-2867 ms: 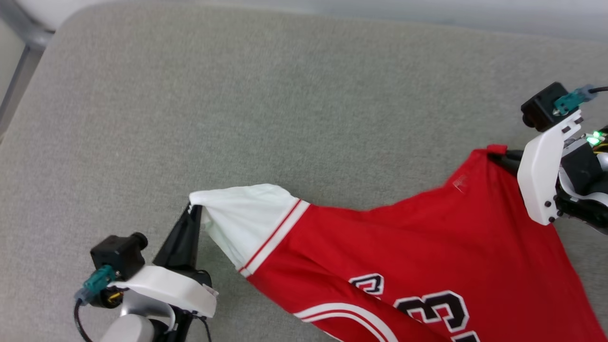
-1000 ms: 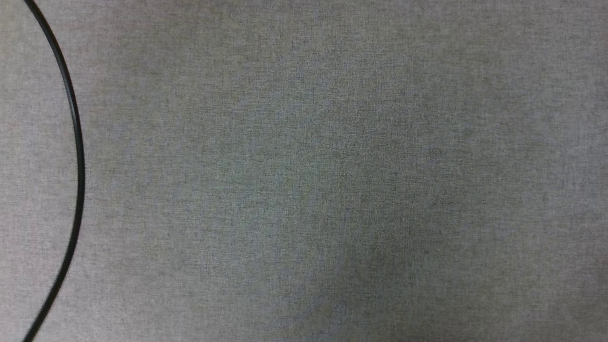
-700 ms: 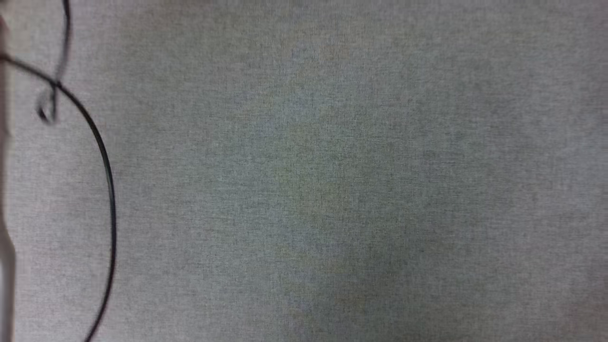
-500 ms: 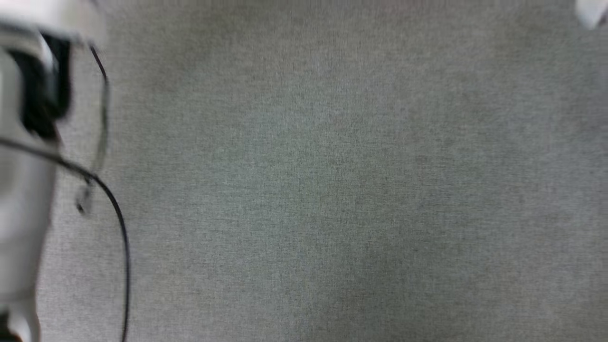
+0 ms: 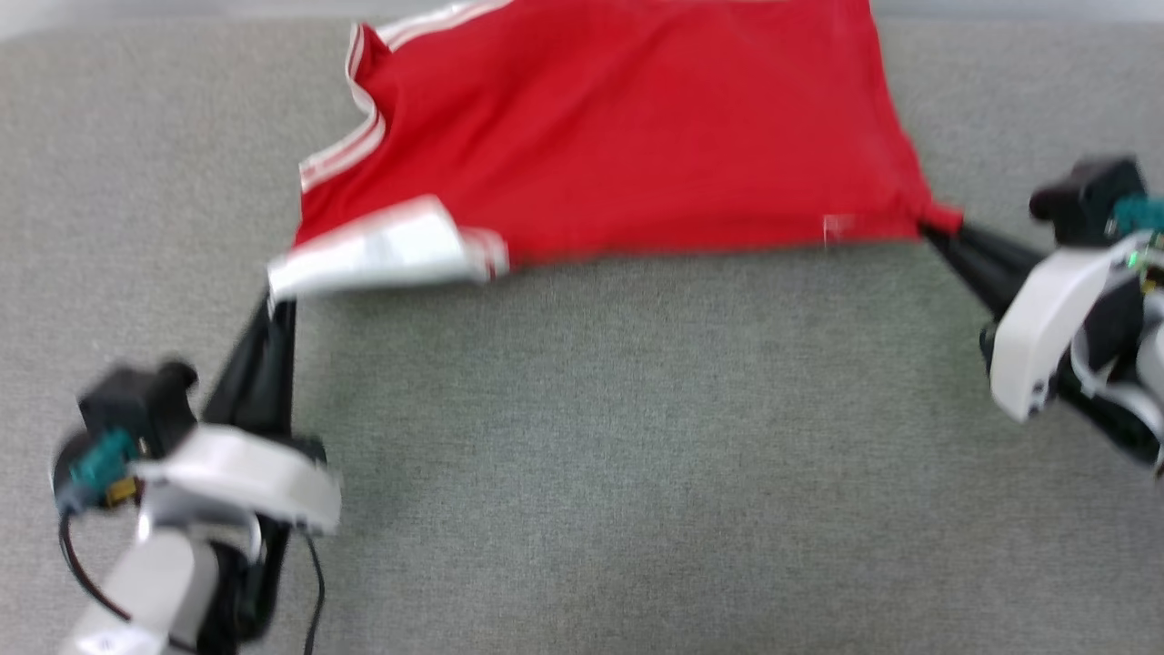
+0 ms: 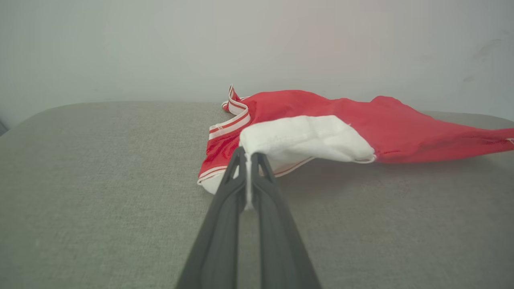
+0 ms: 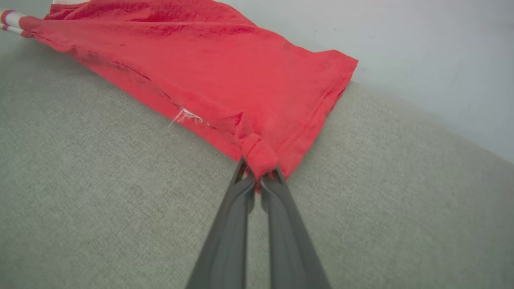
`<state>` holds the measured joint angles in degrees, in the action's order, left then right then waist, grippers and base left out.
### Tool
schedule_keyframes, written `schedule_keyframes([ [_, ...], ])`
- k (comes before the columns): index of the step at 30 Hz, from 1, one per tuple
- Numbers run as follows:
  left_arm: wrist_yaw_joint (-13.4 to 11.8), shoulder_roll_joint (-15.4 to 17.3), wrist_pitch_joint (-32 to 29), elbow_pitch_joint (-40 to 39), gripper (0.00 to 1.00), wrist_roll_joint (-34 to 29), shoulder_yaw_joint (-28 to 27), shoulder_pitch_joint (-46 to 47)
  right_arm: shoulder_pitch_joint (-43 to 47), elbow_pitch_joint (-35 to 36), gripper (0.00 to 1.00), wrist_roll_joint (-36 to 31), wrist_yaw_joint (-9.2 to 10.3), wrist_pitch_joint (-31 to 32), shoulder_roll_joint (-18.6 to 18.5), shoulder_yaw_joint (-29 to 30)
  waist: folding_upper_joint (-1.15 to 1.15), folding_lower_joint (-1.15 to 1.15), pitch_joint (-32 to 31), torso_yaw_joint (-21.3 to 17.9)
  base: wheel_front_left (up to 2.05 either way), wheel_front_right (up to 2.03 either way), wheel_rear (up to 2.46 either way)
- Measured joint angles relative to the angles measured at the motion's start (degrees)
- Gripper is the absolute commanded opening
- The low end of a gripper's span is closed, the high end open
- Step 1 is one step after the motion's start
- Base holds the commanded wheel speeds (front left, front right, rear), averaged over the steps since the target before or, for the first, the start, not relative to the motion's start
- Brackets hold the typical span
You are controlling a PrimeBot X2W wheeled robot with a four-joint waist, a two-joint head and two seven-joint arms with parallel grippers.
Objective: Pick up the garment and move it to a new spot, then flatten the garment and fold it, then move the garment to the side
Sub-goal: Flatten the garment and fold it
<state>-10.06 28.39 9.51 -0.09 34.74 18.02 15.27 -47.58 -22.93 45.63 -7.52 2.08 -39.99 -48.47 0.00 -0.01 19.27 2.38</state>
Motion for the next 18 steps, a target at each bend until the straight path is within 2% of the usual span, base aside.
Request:
schedule_keyframes([
  [9,-1.57,-1.18,-1.36,-3.26,0.0,4.56,1.72,-16.19,14.6,2.44,0.0,1.34,0.0,-0.27,-1.82,1.16,0.0,0.0,-7.04,-0.35,0.0,0.0,0.0],
  [18,-2.64,-1.98,-2.45,-5.01,0.0,9.26,2.23,-28.67,29.72,6.76,0.0,1.83,0.0,1.55,-3.49,5.35,0.0,0.0,-13.74,-1.29,0.0,0.0,0.0],
])
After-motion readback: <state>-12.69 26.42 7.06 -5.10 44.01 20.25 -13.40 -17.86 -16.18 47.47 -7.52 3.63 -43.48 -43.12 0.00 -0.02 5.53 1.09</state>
